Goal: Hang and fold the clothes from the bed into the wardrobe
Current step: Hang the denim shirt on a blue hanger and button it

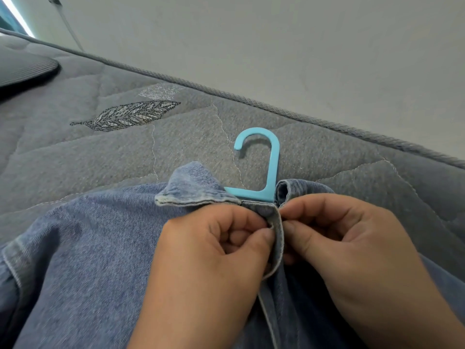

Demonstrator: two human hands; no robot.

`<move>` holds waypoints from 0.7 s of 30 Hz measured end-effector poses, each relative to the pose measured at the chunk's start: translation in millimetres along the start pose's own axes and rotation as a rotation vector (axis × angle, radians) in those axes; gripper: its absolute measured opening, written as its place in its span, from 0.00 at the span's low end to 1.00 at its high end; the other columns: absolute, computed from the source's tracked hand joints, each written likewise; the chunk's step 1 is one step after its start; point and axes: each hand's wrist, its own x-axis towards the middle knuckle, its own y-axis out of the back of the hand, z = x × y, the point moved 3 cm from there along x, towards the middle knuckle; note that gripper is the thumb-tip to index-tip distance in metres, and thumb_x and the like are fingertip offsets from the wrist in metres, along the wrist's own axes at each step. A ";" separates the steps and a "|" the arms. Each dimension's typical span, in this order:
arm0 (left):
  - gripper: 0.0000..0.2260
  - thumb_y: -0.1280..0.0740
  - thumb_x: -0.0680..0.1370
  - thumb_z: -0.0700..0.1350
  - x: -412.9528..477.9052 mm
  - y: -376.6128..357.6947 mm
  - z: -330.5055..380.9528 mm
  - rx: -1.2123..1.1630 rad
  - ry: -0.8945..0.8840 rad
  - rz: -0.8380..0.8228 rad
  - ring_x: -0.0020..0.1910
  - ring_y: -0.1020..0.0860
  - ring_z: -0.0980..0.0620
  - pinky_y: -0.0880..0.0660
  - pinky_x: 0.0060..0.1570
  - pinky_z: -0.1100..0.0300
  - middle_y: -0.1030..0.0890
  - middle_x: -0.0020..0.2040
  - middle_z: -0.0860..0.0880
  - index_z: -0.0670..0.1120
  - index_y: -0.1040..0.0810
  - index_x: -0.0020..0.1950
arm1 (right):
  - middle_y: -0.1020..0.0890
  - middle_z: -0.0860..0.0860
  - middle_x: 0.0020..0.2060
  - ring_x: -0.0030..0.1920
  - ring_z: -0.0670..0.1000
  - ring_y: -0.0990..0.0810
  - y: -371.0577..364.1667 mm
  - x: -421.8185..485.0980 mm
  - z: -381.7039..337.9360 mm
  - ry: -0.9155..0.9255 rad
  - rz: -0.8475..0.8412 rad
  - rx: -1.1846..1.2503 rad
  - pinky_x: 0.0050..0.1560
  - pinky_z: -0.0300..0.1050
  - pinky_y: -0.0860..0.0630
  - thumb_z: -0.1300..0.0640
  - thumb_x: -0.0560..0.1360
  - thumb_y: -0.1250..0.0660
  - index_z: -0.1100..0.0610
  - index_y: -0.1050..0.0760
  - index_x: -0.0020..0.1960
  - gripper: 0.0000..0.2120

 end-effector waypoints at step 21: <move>0.13 0.30 0.62 0.49 -11.8 -12.8 4.9 0.414 -0.257 0.076 0.26 0.27 0.66 0.34 0.26 0.78 0.22 0.35 0.65 0.59 0.25 0.44 | 0.24 0.53 0.23 0.26 0.51 0.28 2.2 -2.3 10.2 -0.164 0.130 -0.018 0.31 0.49 0.30 0.58 0.61 0.30 0.56 0.22 0.29 0.03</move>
